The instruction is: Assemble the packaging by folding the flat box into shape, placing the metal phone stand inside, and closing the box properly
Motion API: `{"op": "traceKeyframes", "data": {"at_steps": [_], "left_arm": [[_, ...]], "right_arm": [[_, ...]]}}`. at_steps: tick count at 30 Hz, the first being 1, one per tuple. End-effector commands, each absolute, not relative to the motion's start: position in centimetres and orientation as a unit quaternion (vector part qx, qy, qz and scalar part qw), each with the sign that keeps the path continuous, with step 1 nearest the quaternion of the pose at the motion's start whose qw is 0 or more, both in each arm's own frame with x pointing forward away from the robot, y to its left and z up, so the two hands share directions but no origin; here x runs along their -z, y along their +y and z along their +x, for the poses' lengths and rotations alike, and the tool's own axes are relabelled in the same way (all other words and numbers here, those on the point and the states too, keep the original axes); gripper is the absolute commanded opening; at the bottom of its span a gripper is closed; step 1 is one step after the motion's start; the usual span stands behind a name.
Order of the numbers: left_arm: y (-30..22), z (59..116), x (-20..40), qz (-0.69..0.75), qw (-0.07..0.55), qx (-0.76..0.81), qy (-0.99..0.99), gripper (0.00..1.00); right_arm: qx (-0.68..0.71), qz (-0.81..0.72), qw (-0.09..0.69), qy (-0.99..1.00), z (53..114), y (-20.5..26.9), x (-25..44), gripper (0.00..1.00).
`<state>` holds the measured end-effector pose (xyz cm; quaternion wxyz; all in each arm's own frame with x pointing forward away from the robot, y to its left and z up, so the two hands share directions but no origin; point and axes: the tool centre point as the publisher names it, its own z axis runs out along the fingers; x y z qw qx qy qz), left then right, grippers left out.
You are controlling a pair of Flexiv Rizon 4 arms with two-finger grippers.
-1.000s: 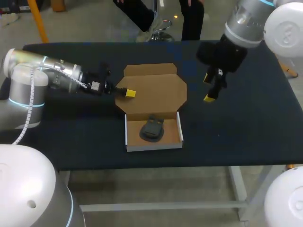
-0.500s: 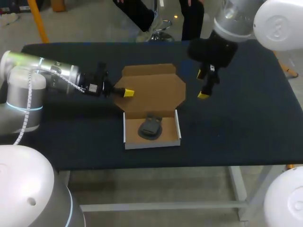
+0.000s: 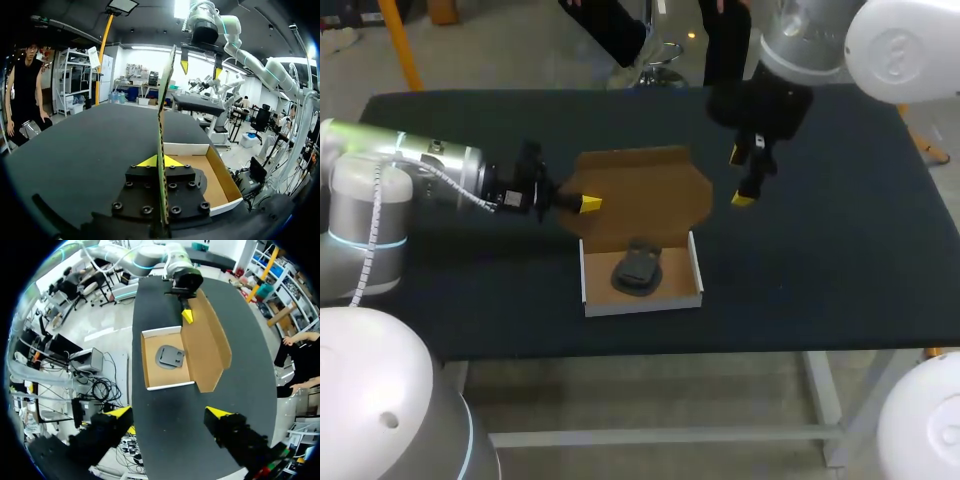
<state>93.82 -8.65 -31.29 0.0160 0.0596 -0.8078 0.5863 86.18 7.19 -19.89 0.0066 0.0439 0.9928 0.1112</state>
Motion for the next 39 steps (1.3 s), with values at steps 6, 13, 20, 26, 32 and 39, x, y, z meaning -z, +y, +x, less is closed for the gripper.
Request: {"op": "traceKeyframes", "data": {"at_steps": [6,13,20,26,32,39], "left_arm": [[-8.9,93.3,31.5,0.019,-0.004,-0.582,-0.813,0.00],[-8.9,93.1,31.4,0.004,-0.011,-0.579,-0.815,0.00],[-9.0,93.0,31.3,-0.008,-0.020,-0.576,-0.817,0.00],[-9.1,92.8,31.3,-0.021,-0.026,-0.577,-0.816,0.00],[-9.2,92.7,31.4,-0.034,-0.020,-0.570,-0.821,0.00],[-9.2,92.7,31.4,-0.034,-0.020,-0.570,-0.821,0.00]], "right_arm": [[-0.102,0.043,0.012,0.994,85.9,7.7,19.1,1.00],[-0.101,0.043,0.014,0.994,85.9,8.0,18.9,1.00],[-0.099,0.040,0.016,0.994,85.8,8.3,18.7,1.00],[-0.097,0.038,0.017,0.994,85.9,8.6,18.4,1.00],[-0.097,0.034,0.013,0.995,86.3,8.9,18.1,1.00],[-0.109,0.020,-0.005,0.994,88.0,10.2,17.4,1.00]]}}
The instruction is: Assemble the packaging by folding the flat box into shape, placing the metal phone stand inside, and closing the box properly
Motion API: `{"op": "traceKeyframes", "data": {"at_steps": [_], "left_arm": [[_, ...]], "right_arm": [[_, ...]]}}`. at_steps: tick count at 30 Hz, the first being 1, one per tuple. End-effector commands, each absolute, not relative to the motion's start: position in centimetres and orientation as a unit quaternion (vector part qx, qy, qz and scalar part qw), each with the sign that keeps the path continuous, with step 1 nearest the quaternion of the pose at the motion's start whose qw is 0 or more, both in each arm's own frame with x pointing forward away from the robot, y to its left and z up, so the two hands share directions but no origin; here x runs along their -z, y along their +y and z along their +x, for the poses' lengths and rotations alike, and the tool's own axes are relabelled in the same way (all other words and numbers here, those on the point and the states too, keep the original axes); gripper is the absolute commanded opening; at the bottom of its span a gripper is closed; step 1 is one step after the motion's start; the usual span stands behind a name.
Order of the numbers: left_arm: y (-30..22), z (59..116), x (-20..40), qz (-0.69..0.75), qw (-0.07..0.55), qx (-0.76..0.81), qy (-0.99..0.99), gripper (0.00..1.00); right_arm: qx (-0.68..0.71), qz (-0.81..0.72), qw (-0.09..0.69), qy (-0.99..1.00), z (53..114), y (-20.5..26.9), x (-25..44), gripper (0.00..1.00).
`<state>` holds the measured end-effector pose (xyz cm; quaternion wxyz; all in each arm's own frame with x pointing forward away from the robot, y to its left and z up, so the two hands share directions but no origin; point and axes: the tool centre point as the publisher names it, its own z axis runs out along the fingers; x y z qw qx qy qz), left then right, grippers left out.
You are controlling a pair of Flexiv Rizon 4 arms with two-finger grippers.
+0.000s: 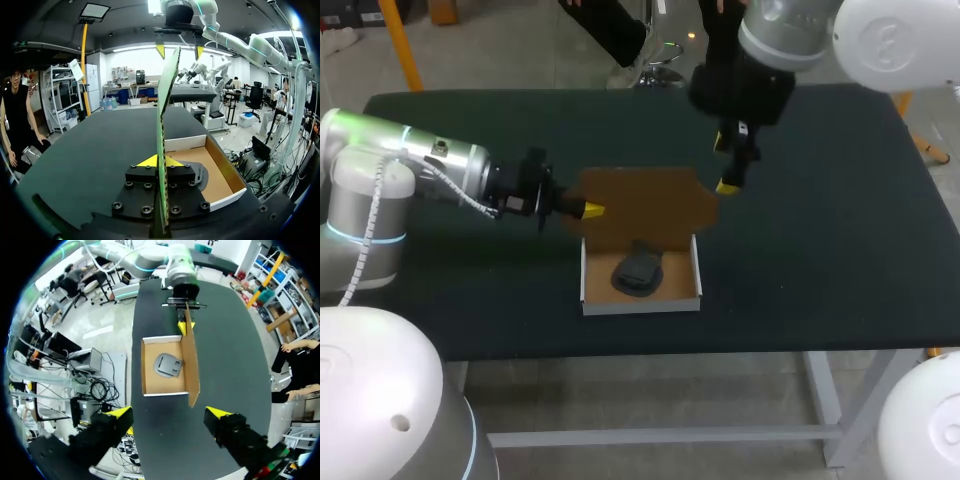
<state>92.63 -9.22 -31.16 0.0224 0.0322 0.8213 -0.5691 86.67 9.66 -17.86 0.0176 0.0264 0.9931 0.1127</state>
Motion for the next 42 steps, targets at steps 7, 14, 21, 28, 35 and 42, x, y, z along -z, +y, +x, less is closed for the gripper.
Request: {"op": "traceKeyframes", "data": {"at_steps": [7,14,21,28,35,42], "left_arm": [[-9.2,92.7,31.4,0.034,0.020,0.570,0.821,0.00],[-9.2,92.7,31.4,0.034,0.020,0.570,0.821,0.00],[-9.2,92.7,31.4,0.034,0.020,0.570,0.821,0.00],[-9.2,92.7,31.4,0.034,0.020,0.570,0.821,0.00],[-9.2,92.7,31.4,0.034,0.020,0.570,0.821,0.00],[-9.2,92.7,31.4,0.034,0.020,0.570,0.821,0.00]], "right_arm": [[-0.089,0.004,-0.016,0.996,89.9,12.0,17.1,0.94],[-0.070,-0.016,-0.021,0.997,91.5,14.2,17.1,0.62],[-0.052,-0.042,-0.022,0.997,93.6,16.8,17.8,0.65],[-0.042,-0.059,-0.025,0.997,95.5,18.5,18.4,0.61],[-0.039,-0.063,-0.031,0.997,96.7,19.5,19.3,0.55],[-0.039,-0.062,-0.042,0.996,97.6,20.3,20.8,0.51]]}}
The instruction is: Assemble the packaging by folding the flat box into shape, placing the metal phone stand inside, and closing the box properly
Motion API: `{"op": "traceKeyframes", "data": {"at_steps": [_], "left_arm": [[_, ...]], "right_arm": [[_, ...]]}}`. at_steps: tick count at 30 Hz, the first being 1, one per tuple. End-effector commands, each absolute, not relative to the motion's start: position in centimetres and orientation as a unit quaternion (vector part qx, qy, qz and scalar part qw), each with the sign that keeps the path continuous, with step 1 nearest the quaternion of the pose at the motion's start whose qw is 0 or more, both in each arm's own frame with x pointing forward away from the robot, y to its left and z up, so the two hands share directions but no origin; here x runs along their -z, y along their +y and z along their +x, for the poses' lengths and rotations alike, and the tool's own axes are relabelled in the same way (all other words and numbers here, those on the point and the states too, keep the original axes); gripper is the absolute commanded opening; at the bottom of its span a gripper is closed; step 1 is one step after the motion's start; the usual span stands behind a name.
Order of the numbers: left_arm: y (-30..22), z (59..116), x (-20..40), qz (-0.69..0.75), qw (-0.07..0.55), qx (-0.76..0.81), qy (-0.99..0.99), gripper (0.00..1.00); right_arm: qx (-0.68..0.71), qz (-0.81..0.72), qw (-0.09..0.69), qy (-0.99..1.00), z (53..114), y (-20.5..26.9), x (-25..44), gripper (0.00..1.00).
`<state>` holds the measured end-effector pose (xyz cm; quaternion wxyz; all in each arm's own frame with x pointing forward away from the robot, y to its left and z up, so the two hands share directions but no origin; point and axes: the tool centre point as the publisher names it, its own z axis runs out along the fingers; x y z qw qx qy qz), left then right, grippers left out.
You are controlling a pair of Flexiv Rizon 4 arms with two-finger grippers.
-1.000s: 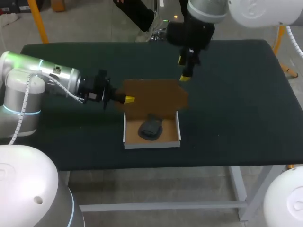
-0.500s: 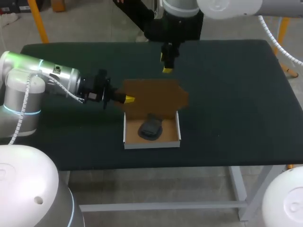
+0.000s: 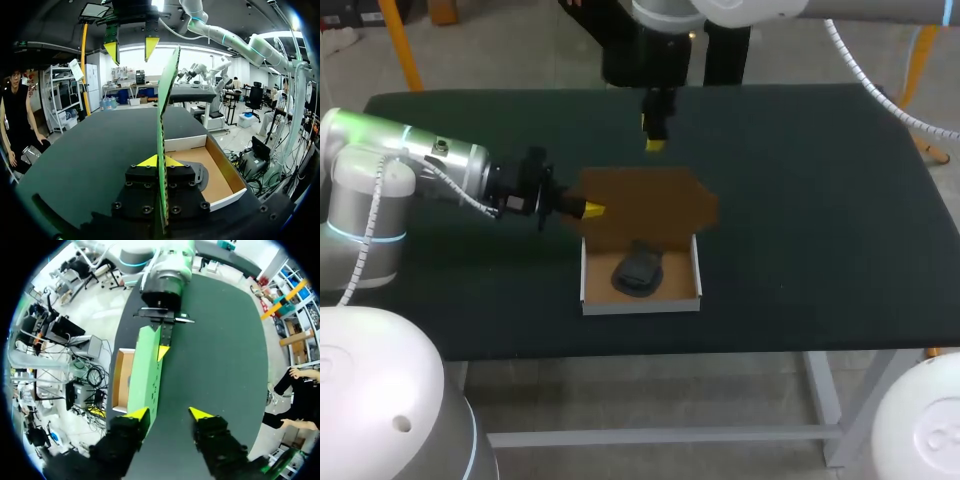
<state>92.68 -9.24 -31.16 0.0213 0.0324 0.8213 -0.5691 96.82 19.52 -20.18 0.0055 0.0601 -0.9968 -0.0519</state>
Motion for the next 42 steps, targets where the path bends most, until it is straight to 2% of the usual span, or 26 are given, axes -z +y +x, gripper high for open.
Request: {"op": "traceKeyframes", "data": {"at_steps": [1,42], "left_arm": [[-9.2,92.7,31.4,0.034,0.020,0.570,0.821,0.00],[-9.2,92.7,31.4,0.034,0.020,0.570,0.821,0.00]], "right_arm": [[0.039,0.062,0.043,-0.996,97.6,20.4,21.0,0.50],[0.031,0.050,0.046,-0.997,91.8,20.7,23.4,0.45]]}}
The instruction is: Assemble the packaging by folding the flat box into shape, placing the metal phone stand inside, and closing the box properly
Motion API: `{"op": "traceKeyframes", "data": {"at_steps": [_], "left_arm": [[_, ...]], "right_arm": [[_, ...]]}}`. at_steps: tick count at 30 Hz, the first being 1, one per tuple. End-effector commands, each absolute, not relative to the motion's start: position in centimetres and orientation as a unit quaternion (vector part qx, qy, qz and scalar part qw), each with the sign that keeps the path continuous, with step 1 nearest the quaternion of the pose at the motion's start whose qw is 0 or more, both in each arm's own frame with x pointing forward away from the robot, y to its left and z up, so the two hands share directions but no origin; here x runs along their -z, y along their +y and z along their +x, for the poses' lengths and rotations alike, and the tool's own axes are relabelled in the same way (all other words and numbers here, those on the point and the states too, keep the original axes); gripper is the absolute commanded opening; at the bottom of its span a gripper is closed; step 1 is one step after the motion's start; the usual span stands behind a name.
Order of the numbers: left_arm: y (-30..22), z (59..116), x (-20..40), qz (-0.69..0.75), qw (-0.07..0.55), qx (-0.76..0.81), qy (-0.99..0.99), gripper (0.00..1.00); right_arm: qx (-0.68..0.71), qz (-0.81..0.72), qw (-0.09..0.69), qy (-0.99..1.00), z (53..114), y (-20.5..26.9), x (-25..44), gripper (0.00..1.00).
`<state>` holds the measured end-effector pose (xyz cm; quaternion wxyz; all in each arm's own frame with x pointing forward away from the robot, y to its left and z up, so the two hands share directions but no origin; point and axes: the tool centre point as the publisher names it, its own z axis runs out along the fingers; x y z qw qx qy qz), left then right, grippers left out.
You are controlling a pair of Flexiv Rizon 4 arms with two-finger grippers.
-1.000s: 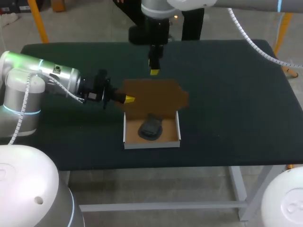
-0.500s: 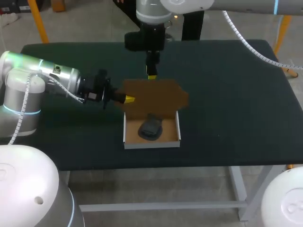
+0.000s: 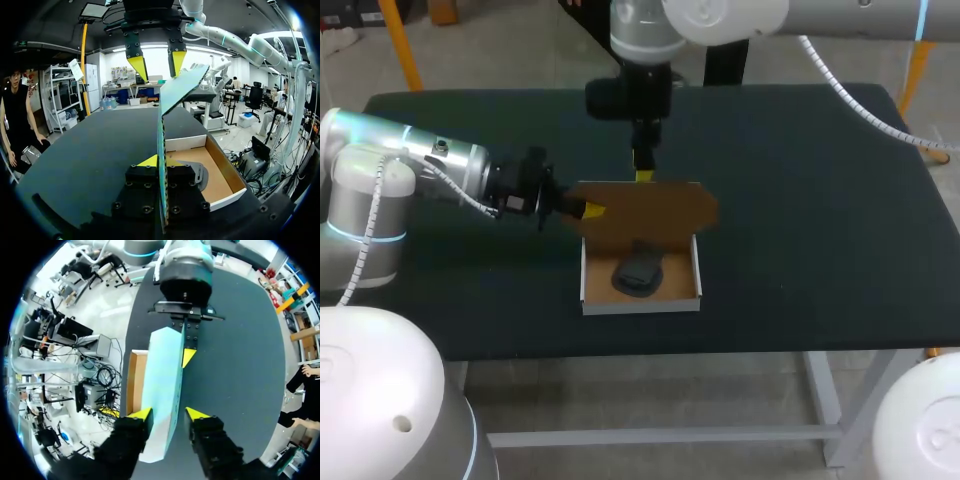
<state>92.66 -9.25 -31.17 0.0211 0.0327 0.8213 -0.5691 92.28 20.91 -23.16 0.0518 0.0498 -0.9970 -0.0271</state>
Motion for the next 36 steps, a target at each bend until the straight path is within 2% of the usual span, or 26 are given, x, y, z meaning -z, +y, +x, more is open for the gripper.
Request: {"op": "traceKeyframes", "data": {"at_steps": [1,16,36], "left_arm": [[-9.2,92.7,31.4,0.034,0.020,0.570,0.821,0.00],[-9.2,92.7,31.4,0.034,0.020,0.570,0.821,0.00],[-9.2,92.7,31.4,0.034,0.020,0.570,0.821,0.00]], "right_arm": [[0.030,0.050,0.045,-0.997,91.7,20.7,23.4,0.45],[0.026,0.054,0.031,-0.998,91.2,21.1,23.9,0.45],[0.020,0.052,0.015,-0.998,91.6,21.4,25.0,0.49]]}}
